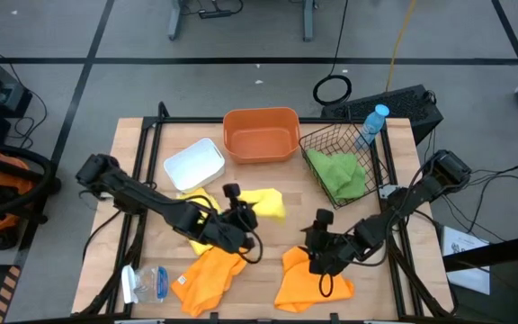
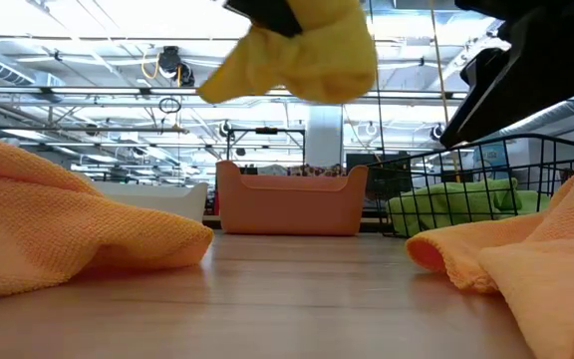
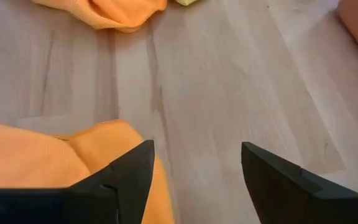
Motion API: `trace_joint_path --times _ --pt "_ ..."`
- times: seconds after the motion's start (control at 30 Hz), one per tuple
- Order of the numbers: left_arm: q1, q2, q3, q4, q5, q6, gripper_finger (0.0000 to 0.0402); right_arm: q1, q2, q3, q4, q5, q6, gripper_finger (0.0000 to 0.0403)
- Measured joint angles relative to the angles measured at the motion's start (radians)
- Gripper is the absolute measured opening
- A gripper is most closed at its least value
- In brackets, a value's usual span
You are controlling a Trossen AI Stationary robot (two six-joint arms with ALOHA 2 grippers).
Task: Sort microfiber towel by color & place in baskets
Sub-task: Put the right yellow towel into the orange bin
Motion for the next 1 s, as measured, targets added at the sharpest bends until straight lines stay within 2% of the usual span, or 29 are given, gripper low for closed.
trace_joint_path --times 0.13,0.33,0.47,0.57,0.63,0.7,0.87,1.0 --pt "0.002 -0.054 0.000 -0.102 -0.031 -0.020 0.0024 0.016 0.000 0.000 0.014 0.041 0.002 0.0231" --pt "0.008 -0.106 0.000 -0.296 -0.101 -0.201 0.0024 0.044 0.000 0.000 0.050 0.165 -0.017 0.0231" --pt "0.017 -0.112 0.000 -0.467 -0.231 -0.332 0.0024 0.047 0.000 0.000 0.079 0.210 -0.060 0.0231" --pt "0.034 -0.112 0.000 -0.601 -0.274 -0.519 0.0025 0.043 0.000 0.000 0.130 0.218 -0.103 0.0231" --pt "0.052 -0.112 0.000 -0.660 -0.258 -0.678 0.0025 0.038 0.000 0.000 0.171 0.218 -0.136 0.0231" --pt "0.073 -0.112 0.000 -0.699 -0.240 -0.758 0.0025 0.030 0.000 0.000 0.211 0.218 -0.170 0.0231" --pt "0.144 -0.112 0.000 -0.653 -0.219 -0.702 0.0025 -0.007 0.000 0.000 0.278 0.218 -0.233 0.0231" --pt "0.233 -0.112 0.000 -0.584 -0.131 -0.569 0.0025 -0.049 0.000 0.000 0.272 0.218 -0.282 0.0231"
